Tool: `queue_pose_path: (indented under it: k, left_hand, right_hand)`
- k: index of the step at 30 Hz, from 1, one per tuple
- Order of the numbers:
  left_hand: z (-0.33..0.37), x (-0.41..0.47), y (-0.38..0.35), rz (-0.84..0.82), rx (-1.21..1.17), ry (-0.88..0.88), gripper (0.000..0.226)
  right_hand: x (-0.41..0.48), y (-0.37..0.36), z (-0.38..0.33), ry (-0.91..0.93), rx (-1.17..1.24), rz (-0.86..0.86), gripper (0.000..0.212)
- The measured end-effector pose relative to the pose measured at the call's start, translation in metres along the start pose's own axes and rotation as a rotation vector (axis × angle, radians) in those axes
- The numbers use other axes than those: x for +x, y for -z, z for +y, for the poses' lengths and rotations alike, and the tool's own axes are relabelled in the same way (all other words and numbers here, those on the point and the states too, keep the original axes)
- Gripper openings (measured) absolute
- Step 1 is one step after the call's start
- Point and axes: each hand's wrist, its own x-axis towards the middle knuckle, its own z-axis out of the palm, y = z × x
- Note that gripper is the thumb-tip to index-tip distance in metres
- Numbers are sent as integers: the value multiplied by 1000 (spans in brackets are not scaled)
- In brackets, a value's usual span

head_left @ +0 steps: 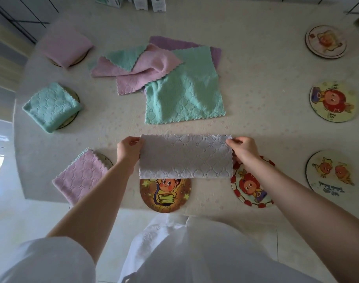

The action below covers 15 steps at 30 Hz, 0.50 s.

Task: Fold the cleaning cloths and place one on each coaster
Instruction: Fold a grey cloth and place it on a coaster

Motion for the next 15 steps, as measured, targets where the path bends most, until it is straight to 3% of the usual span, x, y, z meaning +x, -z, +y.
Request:
queue_pose_path:
  k: [3, 7, 9, 11, 15]
  left_hand:
    - [5, -15, 1, 73, 168, -137, 24]
    - [-10, -58, -2, 144, 441, -581, 34]
    - [-28, -81, -12, 69, 568, -845, 37]
    - [-46, -100, -27, -101, 672, -1025, 44]
    - [-73, -124, -56, -317, 898, -1148, 53]
  right_hand:
    - [-9, 6, 0, 108, -108, 104, 29]
    - [-46, 16, 12, 550, -293, 247, 24]
    - [-66, 11, 23, 763, -421, 208, 32]
    - [-86, -6, 31, 911, -493, 53, 44]
    - [-116, -47, 43, 1082, -656, -81, 55]
